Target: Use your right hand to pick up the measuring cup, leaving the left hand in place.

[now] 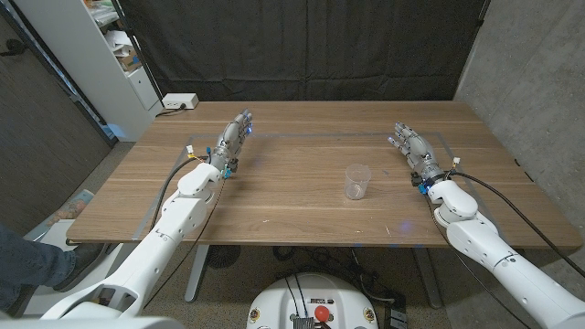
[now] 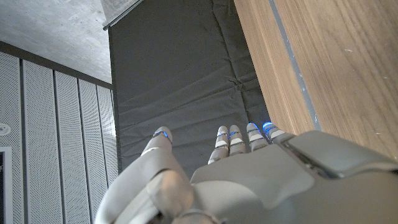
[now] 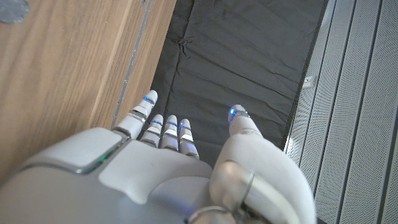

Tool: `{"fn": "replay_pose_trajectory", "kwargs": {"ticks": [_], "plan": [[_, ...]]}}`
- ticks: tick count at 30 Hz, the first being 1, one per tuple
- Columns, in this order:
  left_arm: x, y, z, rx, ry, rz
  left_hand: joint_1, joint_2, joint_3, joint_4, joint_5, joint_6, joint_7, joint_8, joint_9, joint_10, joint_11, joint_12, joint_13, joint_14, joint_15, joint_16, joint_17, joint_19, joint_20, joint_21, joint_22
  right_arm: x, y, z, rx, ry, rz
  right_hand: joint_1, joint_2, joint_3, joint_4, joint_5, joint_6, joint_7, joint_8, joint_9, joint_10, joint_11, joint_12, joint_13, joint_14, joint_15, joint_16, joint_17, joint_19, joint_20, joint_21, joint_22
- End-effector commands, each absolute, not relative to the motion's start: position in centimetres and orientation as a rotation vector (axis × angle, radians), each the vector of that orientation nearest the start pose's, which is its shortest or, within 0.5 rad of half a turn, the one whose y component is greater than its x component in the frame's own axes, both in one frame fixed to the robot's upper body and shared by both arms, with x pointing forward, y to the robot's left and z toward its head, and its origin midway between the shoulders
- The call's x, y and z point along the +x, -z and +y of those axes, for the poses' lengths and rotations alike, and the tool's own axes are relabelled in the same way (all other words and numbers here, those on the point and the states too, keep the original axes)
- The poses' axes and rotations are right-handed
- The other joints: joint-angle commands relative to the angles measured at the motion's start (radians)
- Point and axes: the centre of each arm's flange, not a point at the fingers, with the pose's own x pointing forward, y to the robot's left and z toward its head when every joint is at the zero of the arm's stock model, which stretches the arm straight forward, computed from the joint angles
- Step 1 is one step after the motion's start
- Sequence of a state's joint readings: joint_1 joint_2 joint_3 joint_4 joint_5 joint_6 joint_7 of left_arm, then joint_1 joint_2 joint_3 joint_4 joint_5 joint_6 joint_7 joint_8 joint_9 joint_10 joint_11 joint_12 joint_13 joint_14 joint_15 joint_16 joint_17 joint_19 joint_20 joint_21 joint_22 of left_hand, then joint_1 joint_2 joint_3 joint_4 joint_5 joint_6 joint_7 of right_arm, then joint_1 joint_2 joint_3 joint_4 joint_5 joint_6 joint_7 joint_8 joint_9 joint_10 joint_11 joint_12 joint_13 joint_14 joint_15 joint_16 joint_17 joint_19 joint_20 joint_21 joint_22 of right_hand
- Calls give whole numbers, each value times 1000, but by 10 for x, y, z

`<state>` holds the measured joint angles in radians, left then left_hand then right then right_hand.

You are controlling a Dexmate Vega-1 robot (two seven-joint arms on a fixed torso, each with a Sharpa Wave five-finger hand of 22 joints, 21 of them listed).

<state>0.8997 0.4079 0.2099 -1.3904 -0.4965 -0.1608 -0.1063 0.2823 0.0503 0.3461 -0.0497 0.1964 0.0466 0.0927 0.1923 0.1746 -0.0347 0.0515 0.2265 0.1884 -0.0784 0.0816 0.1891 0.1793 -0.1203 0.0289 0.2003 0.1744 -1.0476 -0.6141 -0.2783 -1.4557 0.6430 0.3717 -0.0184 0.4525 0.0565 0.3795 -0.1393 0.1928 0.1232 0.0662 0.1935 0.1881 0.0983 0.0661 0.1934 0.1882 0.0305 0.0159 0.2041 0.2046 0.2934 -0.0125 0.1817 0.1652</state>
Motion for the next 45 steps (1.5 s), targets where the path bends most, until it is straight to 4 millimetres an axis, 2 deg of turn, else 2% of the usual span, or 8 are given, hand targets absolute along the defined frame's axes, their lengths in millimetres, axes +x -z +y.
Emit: {"fn": "replay_pose_trajectory", "kwargs": {"ticks": [1, 12, 23, 45], "plan": [[648, 17, 281, -2, 237, -578, 6, 1, 0, -7, -2, 5, 2, -2, 4, 6, 3, -3, 5, 3, -3, 1, 1, -8, -1, -1, 5, 595, 67, -334, 1, -138, -648, 2, -5, -2, 0, 2, 3, -2, 3, 3, 2, 1, 3, 4, -1, 4, 2, 3, -5, 3, 4, 5], [652, 11, 279, 1, 243, -586, 6, 2, -1, -9, -2, 5, 3, -3, 4, 5, 4, -5, 5, 0, -3, 0, 1, -8, -1, -1, 5, 590, 68, -336, -5, -132, -661, 0, -9, -6, 0, 2, 2, -3, 3, 3, 1, -2, 3, 4, -2, 5, 2, 3, -7, 4, 5, 5], [652, 15, 274, 0, 258, -577, 6, 3, -1, -10, -3, 5, 2, -3, 4, 3, 4, -7, 6, -1, -4, -1, 1, -8, -2, -1, 5, 587, 66, -334, -10, -122, -675, -1, -18, -12, -2, 3, 2, -3, 3, 3, 2, -2, 3, 4, 0, 6, 2, 2, -8, 4, 5, 5], [650, 10, 274, 13, 266, -595, 6, 5, -1, -13, -4, 5, 0, -4, 4, 4, 2, -8, 6, 1, -2, -1, 1, -9, 0, -2, 5, 571, 79, -336, -23, -114, -671, 0, -20, -16, -2, 5, 4, -4, 4, 3, 4, -2, 4, 4, 1, 7, 3, 2, -8, 5, 6, 5]]}}
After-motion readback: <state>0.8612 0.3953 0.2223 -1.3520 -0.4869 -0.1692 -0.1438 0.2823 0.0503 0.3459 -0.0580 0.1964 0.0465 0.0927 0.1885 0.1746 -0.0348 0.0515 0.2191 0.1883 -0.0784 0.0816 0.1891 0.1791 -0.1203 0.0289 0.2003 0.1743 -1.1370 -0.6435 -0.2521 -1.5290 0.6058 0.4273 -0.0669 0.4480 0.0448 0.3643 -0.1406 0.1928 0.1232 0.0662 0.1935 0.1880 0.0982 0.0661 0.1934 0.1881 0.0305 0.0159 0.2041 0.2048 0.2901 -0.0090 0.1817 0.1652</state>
